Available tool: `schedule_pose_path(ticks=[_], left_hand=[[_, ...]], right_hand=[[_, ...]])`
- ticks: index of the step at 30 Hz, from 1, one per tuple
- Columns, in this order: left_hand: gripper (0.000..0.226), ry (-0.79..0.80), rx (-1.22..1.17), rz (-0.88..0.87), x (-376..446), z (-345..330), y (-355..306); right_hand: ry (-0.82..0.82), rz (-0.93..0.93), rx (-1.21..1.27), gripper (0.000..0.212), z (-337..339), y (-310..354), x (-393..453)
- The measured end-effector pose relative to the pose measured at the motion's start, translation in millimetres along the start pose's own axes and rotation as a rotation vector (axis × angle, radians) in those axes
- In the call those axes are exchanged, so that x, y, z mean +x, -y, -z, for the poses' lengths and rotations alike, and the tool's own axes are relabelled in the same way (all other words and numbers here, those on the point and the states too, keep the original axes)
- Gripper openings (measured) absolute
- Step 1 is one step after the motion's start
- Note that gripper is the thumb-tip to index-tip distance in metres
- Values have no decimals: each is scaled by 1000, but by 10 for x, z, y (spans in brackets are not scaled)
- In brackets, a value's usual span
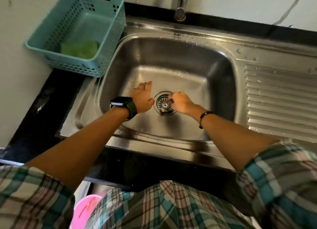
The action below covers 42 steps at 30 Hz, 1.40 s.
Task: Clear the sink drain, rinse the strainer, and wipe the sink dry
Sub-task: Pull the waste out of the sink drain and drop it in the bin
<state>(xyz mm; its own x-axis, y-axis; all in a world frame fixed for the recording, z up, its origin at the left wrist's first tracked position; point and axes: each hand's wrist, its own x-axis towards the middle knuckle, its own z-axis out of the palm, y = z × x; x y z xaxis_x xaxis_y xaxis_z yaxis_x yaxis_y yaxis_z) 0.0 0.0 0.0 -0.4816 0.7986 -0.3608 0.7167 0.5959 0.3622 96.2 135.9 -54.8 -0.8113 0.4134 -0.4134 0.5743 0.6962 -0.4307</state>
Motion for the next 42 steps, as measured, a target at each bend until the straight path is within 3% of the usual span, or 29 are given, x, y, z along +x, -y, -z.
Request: schedule_pose_path(ticks=[6,11,22,27,29,35,38,42], left_hand=[[64,43,-163,82,79,-54,6],[59,-9,-256,118,160,-40,51],[56,8,-244,124,381,79,22],[55,10,-242,131,401,79,-5],[55,9,-243,134,395,75,-9],[53,-9,-248,134,355,97,-75],[49,-31,-253,124,330,119,-121],[46,-44,-249,107,283,132,-172]], right_hand=[[7,-161,49,22,-411,123,347],[69,-244,-74,27,-552,225,603],[-14,-317,5,10,-656,226,644],[-128,-301,9,18,-612,246,607],[-151,-365,118,19,-508,236,592],[-208,-578,855,5,-68,70,438],[-190,-577,1143,19,76,-33,312],[-181,-574,1298,28,230,-114,142]])
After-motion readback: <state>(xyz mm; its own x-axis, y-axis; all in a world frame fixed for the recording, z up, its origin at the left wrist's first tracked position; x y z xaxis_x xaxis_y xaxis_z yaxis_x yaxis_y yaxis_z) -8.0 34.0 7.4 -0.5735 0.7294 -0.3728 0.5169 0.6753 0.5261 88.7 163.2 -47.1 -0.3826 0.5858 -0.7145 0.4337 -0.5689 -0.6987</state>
